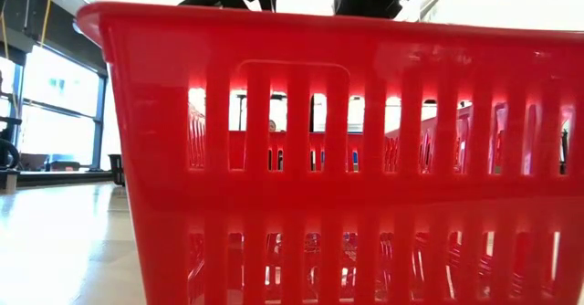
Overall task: Stack baskets on shelf by color
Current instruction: Stack the left red bin on top of the other red bin on the shelf
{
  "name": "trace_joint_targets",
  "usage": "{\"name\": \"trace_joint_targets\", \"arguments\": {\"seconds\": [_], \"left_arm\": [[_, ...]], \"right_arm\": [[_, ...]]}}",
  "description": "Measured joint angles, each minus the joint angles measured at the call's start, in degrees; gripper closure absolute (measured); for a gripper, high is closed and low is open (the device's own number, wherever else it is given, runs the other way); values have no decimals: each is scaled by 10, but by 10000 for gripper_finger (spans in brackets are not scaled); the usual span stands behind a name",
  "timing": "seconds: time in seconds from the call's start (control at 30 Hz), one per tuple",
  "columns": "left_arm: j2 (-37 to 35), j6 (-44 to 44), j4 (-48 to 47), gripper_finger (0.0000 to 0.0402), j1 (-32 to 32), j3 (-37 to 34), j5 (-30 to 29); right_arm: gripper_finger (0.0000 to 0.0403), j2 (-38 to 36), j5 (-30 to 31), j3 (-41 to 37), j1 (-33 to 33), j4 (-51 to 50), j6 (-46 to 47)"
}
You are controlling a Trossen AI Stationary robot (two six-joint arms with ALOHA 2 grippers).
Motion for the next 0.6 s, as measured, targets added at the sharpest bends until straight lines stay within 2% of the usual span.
{"name": "trace_joint_targets", "arguments": {"seconds": [0.3,0.6], "left_arm": [[-1,73,4,320,0,1,2],[-1,199,4,273,35,1,9]], "right_arm": [[402,-2,-25,-1,0,-22,42],[403,-16,-43,-1,3,-63,119]]}}
